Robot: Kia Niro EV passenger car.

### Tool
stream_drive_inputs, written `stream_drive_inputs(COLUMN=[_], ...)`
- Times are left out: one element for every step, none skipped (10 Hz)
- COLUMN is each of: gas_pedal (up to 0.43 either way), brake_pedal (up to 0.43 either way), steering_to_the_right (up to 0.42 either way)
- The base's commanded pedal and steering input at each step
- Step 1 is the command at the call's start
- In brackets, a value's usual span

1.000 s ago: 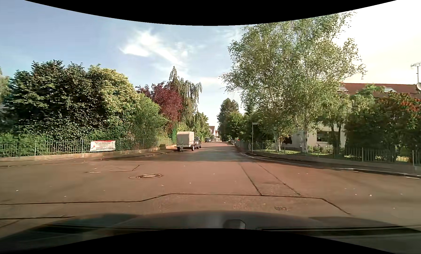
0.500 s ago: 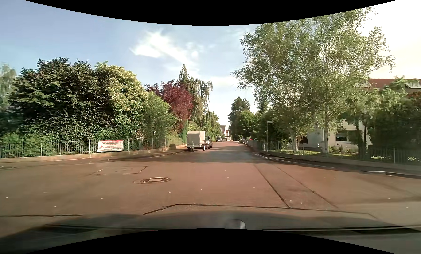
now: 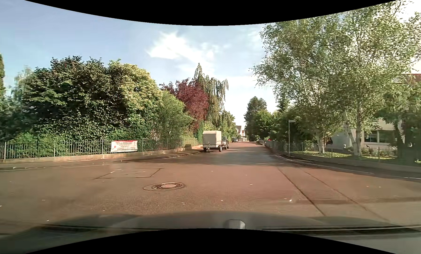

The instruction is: Follow the waypoints while adhering to traffic rules and regulations

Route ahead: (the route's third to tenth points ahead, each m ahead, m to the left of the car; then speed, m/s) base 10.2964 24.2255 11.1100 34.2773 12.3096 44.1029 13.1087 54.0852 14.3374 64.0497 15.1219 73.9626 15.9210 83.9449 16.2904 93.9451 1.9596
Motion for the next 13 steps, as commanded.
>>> stream_drive_inputs(gas_pedal=[0.000, 0.000, 0.000, 0.000, 0.000, 0.000, 0.000, 0.000, 0.000, 0.008, 0.039, 0.039, 0.039], brake_pedal=[0.000, 0.000, 0.000, 0.000, 0.000, 0.000, 0.000, 0.000, 0.000, 0.000, 0.000, 0.000, 0.000], steering_to_the_right=[-0.437, -0.457, -0.478, -0.497, -0.509, -0.524, -0.536, -0.540, -0.539, -0.537, -0.535, -0.534, -0.534])
